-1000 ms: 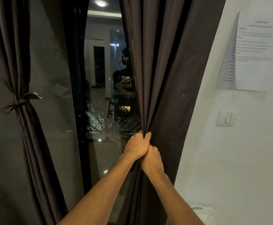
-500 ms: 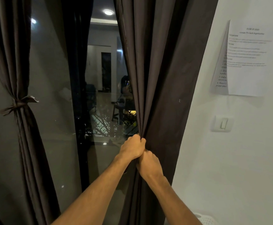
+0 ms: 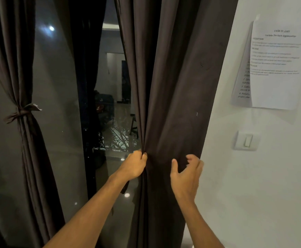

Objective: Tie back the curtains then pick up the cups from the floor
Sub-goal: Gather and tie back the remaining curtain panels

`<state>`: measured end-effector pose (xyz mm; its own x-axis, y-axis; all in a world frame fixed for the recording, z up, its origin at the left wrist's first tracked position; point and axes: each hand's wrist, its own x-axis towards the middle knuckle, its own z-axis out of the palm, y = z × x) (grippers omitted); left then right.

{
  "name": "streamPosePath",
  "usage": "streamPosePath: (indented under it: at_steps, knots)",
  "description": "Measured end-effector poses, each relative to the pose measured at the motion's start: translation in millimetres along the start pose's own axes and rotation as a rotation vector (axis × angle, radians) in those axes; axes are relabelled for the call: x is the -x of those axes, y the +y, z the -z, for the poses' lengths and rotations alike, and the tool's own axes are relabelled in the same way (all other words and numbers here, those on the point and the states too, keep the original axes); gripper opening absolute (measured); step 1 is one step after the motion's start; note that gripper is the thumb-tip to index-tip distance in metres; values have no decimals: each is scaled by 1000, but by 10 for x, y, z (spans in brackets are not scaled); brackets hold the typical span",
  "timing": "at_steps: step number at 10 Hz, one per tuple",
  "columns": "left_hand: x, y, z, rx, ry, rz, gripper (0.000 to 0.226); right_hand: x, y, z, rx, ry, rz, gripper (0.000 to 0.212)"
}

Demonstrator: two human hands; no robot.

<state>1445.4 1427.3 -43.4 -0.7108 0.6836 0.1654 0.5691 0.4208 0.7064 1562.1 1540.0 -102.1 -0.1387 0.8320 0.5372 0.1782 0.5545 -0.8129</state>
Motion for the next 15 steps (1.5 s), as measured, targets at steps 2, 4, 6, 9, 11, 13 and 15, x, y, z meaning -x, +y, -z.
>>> streamPosePath:
  at_steps: [2,4,6,9,11,13,15]
  knots:
    - [4,0,-24,25,16,8,30,-142,80,29,-82,-80,-221,87]
    - [-16,42,-62,-56,40,22,31,-59,-109,-107,-86,-186,-181,60]
    - [40,153,-101,-90,26,3,31,259,-312,-431,-441,-463,-133,47]
    - [-2,37,49,-83,-30,4,33,376,-508,-688,-879,-600,-433,58]
    - [65,32,66,-35,-34,-13,32,407,-366,-735,-516,-566,-213,39]
    - [72,64,80,2,-77,58,38,408,-236,-751,-366,-527,-68,22]
    - [123,155,37,541,-133,222,49,482,-297,-649,-124,-427,63,37]
